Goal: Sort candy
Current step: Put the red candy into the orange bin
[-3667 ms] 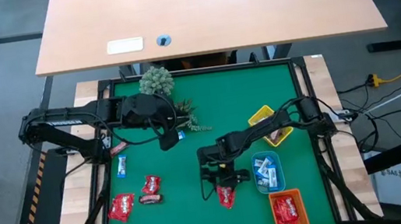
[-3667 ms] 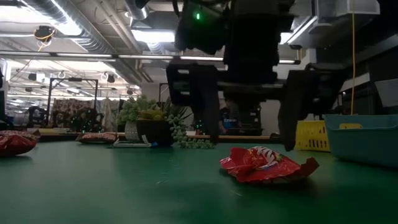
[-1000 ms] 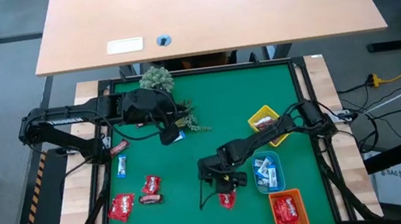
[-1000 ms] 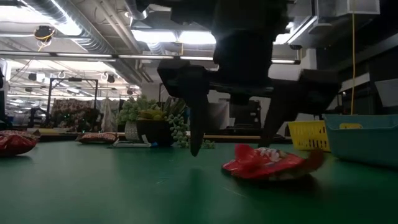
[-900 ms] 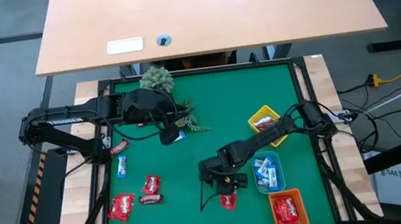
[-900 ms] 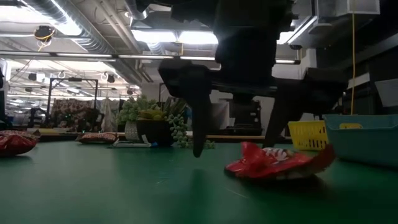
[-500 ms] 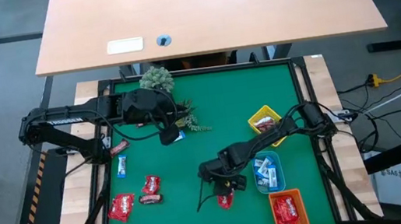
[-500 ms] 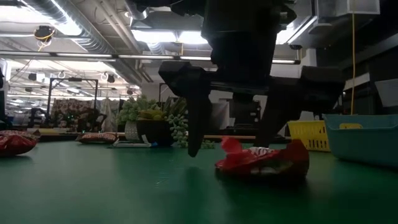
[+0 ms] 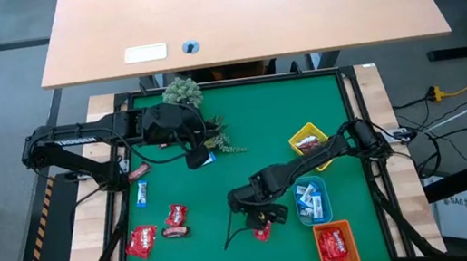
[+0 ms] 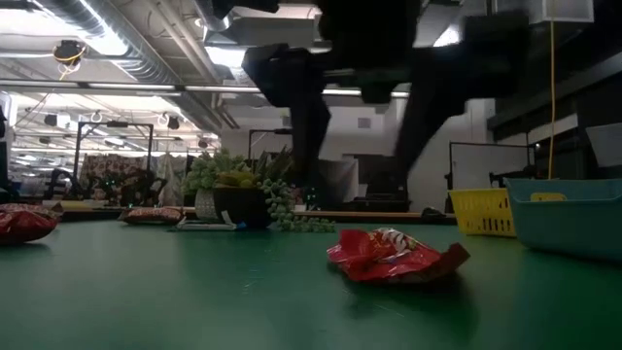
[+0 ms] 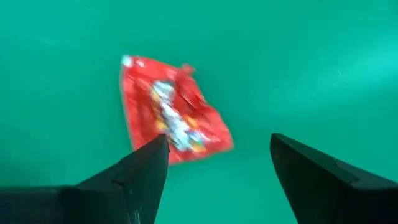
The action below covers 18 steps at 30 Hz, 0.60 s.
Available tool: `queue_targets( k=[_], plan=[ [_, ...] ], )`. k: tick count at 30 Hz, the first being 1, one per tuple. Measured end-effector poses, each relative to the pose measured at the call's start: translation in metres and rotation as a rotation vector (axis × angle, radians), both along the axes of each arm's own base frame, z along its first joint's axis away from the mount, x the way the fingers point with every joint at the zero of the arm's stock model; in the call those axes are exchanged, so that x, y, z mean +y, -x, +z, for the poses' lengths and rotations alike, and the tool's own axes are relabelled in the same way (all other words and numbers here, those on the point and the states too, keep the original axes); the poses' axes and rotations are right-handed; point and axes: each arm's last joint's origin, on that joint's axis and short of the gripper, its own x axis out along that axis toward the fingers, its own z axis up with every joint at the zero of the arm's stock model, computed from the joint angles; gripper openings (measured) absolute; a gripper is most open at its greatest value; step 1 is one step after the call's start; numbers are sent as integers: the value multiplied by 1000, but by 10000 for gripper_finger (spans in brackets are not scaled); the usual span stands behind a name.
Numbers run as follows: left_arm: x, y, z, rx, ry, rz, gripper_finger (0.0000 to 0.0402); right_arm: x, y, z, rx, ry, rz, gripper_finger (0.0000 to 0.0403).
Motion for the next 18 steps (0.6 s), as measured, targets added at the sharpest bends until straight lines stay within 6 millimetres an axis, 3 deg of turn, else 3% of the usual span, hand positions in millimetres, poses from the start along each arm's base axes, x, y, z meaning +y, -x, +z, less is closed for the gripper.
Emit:
queue_targets(
  k=[8, 18],
  plan=[
    [0, 0, 0, 0, 0, 0, 81, 26, 15, -17, 6, 12, 64, 279],
    [0, 0, 0, 0, 0, -1, 81, 28, 13, -51, 21, 77, 50, 279]
  ],
)
